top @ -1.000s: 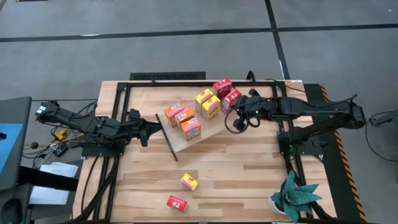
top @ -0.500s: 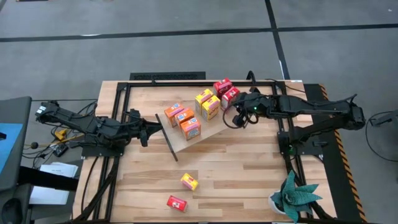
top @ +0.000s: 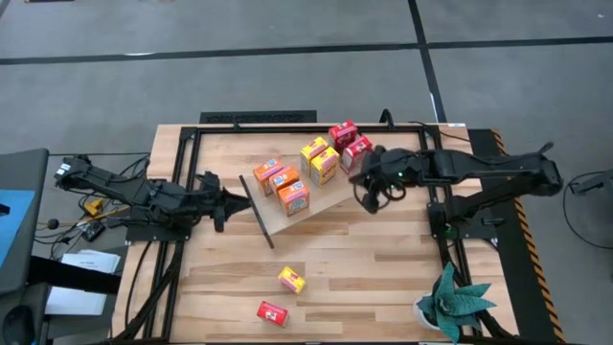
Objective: Stack cereal on shelf
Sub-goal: Put the yellow cereal box on the shelf aligned with the other yellow cereal box
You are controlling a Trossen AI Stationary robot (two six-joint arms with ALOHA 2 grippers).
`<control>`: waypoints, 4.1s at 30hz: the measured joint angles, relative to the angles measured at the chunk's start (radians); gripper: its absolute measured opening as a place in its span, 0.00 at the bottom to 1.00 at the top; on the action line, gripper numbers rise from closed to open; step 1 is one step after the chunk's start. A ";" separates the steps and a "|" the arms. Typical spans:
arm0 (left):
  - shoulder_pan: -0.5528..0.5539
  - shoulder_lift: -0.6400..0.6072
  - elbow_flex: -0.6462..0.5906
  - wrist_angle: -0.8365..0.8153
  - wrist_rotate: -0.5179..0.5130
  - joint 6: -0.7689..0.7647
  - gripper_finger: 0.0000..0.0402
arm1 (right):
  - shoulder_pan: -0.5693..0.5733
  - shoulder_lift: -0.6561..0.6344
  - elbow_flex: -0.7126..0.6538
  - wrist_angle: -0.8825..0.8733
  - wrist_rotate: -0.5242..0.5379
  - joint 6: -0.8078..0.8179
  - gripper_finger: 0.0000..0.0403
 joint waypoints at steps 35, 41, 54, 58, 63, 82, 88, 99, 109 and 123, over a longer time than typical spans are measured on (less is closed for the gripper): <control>0.000 -0.092 0.000 0.058 0.424 0.029 0.30 | 0.447 0.502 0.304 0.129 0.000 0.204 0.51; 0.000 -0.092 0.000 0.038 0.427 0.052 0.30 | 0.446 0.664 0.475 0.009 0.001 0.236 0.51; 0.000 -0.089 0.000 -0.034 0.406 0.124 0.30 | 0.446 0.882 0.793 -0.240 -0.059 0.298 0.75; 0.000 -0.090 0.000 -0.048 0.390 0.142 0.30 | 0.446 0.891 0.818 -0.265 -0.056 0.315 0.75; 0.000 -0.090 0.000 -0.072 0.390 0.144 0.30 | 0.446 0.890 0.818 -0.288 -0.046 0.351 0.75; 0.000 -0.089 0.000 -0.126 0.340 0.127 0.30 | 0.395 0.898 0.817 -0.173 -0.160 0.497 0.75; 0.000 -0.090 0.000 -0.097 0.364 0.061 0.30 | 0.353 0.898 0.817 -0.157 -0.300 0.508 0.75; 0.000 -0.089 0.000 -0.092 0.320 0.048 0.37 | 0.347 0.896 0.900 -0.362 -0.248 0.414 0.75; 0.000 -0.089 0.000 -0.096 0.286 0.012 0.66 | 0.380 0.910 0.900 -0.367 -0.234 0.331 0.77; -0.001 -0.089 0.000 -0.113 0.334 -0.048 0.76 | 0.382 0.919 0.900 -0.331 -0.117 0.321 0.93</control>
